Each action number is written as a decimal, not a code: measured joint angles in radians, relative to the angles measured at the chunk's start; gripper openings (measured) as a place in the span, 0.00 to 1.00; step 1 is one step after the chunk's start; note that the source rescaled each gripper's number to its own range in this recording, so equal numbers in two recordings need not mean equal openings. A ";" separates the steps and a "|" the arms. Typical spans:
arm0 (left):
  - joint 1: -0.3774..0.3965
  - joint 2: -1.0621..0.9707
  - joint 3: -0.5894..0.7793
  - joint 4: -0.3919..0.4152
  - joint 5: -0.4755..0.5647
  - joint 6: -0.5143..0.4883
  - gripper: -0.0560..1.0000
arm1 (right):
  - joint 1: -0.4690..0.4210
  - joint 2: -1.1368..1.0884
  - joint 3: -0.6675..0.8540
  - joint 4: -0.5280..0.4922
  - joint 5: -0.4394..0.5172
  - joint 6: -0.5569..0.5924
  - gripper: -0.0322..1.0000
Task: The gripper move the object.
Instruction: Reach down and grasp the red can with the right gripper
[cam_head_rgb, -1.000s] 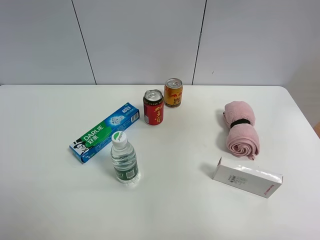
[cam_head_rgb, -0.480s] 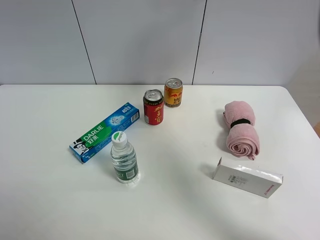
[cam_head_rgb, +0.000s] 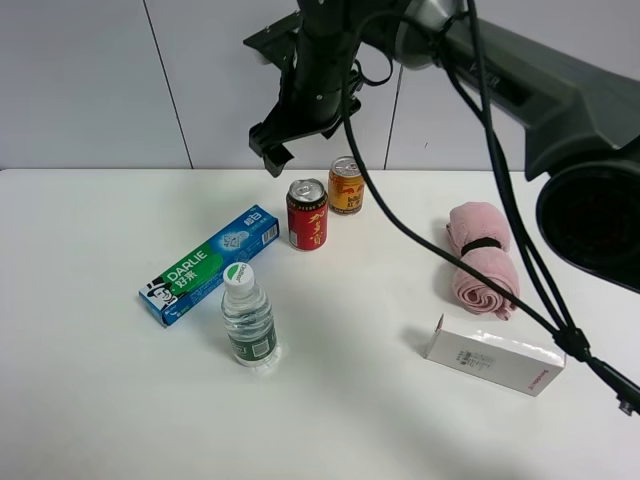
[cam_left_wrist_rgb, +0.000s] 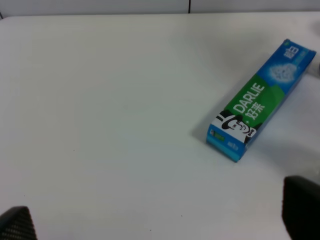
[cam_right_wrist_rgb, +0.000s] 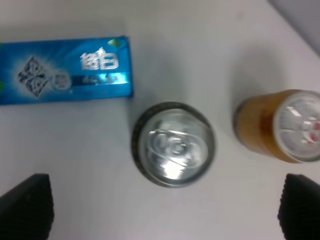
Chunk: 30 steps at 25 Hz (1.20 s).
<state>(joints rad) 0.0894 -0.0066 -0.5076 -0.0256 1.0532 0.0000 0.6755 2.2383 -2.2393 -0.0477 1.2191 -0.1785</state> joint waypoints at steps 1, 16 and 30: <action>0.000 0.000 0.000 0.000 0.000 0.000 1.00 | 0.006 0.009 0.000 -0.001 -0.001 0.001 1.00; 0.000 0.000 0.000 0.000 0.000 0.000 1.00 | -0.023 0.133 0.000 -0.079 -0.091 0.017 1.00; 0.000 0.000 0.000 0.000 0.000 0.000 1.00 | -0.027 0.258 0.000 -0.079 -0.161 0.028 0.89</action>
<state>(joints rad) 0.0894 -0.0066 -0.5076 -0.0256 1.0532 0.0000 0.6482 2.4962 -2.2393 -0.1264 1.0583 -0.1506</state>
